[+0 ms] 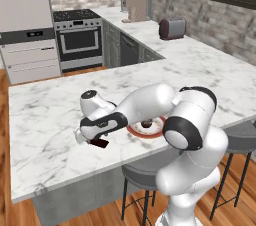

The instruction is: Take the cinnamon bottle from the cabinet and place it on the dining table, next to the plate with the cupcake. Then take the chocolate from the dining counter and place it on the cupcake plate.

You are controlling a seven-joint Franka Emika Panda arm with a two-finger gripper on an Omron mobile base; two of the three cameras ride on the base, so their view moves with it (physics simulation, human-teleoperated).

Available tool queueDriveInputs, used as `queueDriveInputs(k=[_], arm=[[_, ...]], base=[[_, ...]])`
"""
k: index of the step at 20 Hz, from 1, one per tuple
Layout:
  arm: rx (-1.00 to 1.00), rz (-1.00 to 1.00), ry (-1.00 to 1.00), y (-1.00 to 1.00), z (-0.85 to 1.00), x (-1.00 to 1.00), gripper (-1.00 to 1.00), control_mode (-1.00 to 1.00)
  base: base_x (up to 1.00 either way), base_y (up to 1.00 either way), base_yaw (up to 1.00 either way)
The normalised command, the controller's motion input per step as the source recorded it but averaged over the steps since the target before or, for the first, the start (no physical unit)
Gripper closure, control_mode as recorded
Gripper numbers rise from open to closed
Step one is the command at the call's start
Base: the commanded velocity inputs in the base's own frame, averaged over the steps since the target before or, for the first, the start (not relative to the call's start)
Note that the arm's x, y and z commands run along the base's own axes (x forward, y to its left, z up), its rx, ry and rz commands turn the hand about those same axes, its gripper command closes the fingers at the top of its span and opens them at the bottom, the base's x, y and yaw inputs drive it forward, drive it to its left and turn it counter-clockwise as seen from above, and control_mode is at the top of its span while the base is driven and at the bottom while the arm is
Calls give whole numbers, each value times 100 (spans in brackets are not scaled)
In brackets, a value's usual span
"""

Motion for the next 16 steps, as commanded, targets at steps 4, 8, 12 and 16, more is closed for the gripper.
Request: queueDriveInputs(k=[4, 8, 12, 16], arm=[[0, 17, 0, 0, -14, 14, -100, -100], [0, 20, 1, 0, -19, 9, -100, -100], [0, 12, 5, 0, -17, 17, -100, -100], [0, 9, 7, 0, -19, 14, -100, -100]], base=[[0, 0, 0], [0, 0, 0], [0, 0, 0], [0, 0, 0]])
